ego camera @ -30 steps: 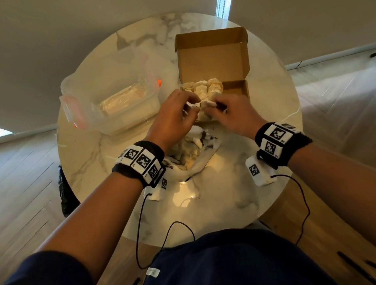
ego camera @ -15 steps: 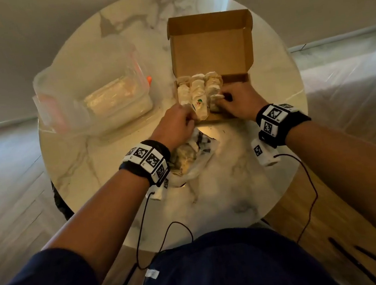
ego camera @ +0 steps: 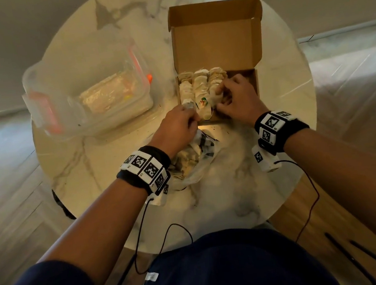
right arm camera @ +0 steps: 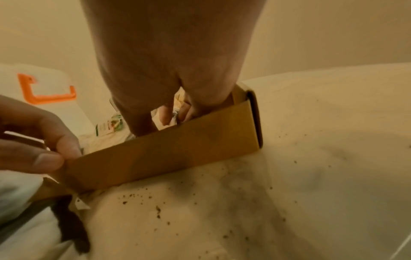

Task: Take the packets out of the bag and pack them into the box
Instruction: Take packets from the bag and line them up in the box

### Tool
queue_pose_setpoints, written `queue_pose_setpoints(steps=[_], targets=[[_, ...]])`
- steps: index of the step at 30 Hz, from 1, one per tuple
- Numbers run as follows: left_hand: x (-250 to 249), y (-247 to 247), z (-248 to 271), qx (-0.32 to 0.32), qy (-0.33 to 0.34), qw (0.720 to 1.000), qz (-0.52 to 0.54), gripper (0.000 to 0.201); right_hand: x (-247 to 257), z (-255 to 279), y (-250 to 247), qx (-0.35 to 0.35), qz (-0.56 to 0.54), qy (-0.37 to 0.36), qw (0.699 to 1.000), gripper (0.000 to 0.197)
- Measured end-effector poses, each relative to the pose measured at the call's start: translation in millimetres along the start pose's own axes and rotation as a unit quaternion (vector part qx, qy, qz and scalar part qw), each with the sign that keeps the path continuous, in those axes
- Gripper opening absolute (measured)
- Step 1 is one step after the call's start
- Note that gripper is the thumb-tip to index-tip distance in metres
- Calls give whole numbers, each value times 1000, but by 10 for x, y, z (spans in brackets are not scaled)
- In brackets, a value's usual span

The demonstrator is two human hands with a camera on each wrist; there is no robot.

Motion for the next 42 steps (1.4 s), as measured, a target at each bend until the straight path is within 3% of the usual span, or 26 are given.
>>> queue_pose_setpoints(steps=[10,18,25,32,38,42], targets=[[-31,-106,118,-14,11,1000,25,16,199,89,-143,-10,19,-21,1000,27],[49,-329,538,-47,61,997,23,13,646,276,-36,-10,21,-117,993,10],[337,-298,1041,-5,67,998,-17,10,1008,607,358,55,-56,-165,983,9],[642,-167,1259,47,37,993,-100,28,1065,869,749,109,-15,-180,977,10],[650,-116,1248,11,23,994,-104,23,1077,916,747,109,-6,-162,981,11],[578,-215,1250,-22,40,997,-62,18,1070,917,723,122,-21,-143,982,30]])
Point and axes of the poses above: each hand's wrist, its own z-axis away from the middle knuckle, its own y-axis out of the palm, x = y × z, the point moved 2 cm from there along -z, towards the middle knuckle, and after that the axes turned 9 degrees about -y, right-handed, at the moved point
